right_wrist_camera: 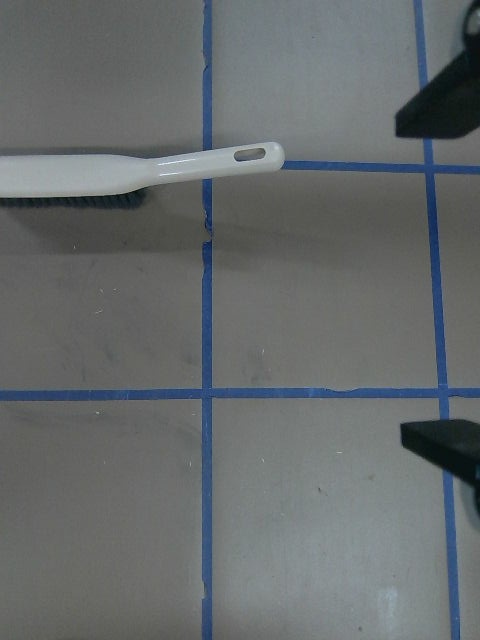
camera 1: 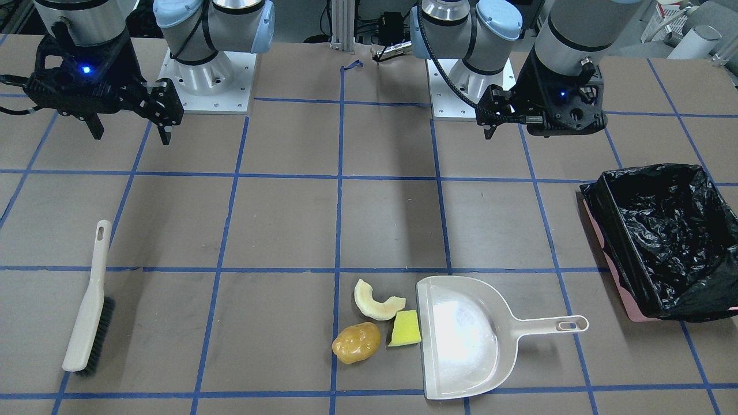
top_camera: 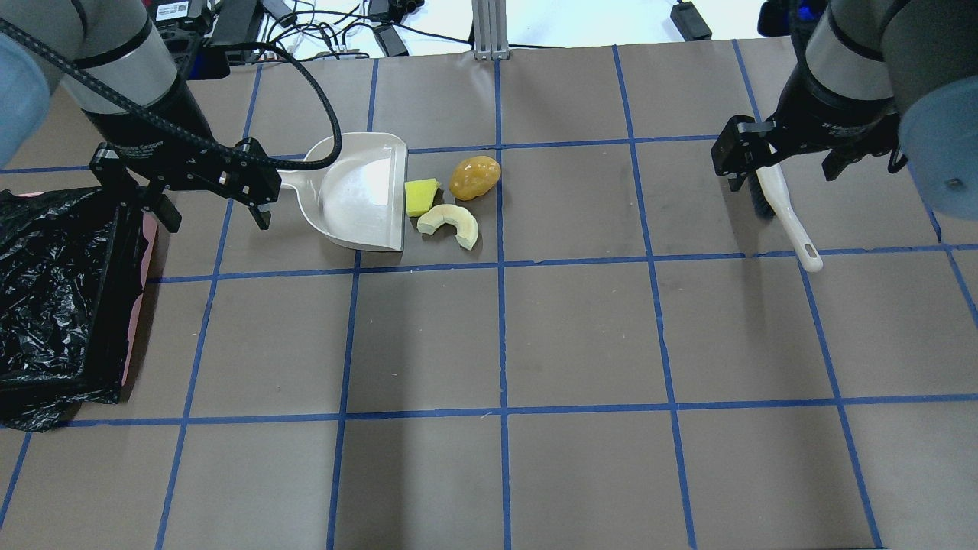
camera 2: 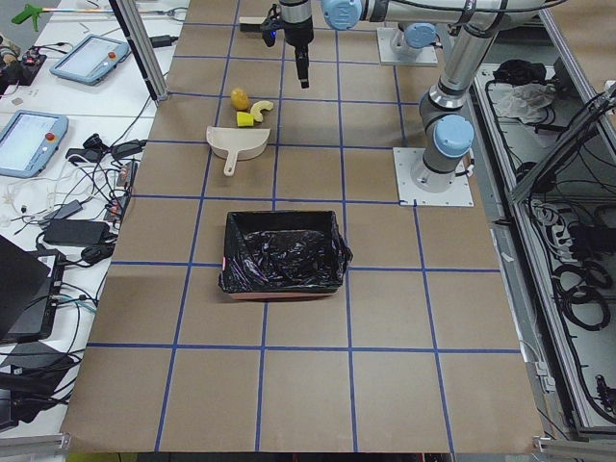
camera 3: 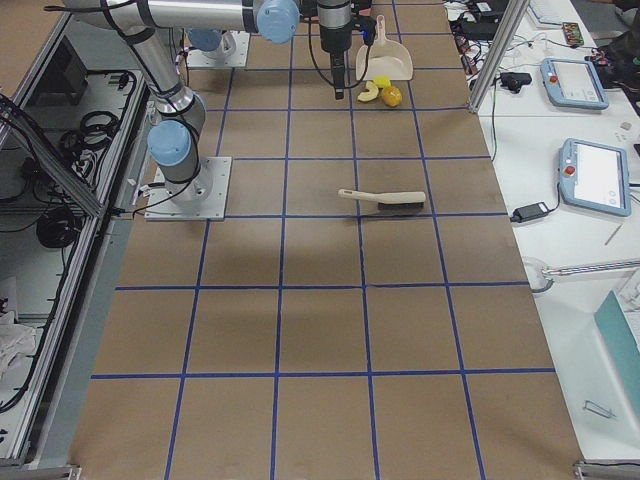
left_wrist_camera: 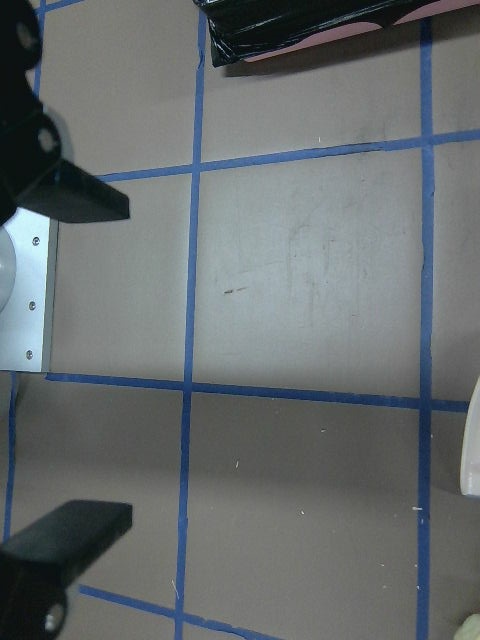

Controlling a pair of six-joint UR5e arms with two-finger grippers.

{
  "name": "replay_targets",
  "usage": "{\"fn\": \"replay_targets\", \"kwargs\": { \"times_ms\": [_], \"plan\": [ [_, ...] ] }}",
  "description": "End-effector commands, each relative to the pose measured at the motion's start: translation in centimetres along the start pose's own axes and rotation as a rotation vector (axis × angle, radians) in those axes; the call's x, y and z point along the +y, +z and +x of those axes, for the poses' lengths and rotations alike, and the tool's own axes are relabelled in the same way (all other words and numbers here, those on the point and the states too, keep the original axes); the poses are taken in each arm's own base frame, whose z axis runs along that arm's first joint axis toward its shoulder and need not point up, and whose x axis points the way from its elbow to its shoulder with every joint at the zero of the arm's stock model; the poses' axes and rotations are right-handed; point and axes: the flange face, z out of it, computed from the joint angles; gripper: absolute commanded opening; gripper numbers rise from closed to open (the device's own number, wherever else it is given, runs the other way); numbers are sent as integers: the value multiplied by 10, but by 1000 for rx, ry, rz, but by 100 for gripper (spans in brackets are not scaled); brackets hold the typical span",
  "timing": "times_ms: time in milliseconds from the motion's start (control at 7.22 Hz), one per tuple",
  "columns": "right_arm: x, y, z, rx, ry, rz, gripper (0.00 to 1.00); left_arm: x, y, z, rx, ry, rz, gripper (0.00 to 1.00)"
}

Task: Sweep and dump trash into bin

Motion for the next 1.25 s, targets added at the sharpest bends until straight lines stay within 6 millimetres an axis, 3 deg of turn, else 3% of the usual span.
{"fn": "replay_targets", "kwargs": {
  "times_ms": [0,415,1108],
  "plan": [
    [1,-4,0,-6,1,8,100,0,0,0,1,0,0,100],
    [8,-19,-18,-192,5,38,100,0,-2,-2,0,-5,7,100],
    [8,-11,-17,-176,5,17,100,0,-1,-2,0,-5,6,100]
  ]
}}
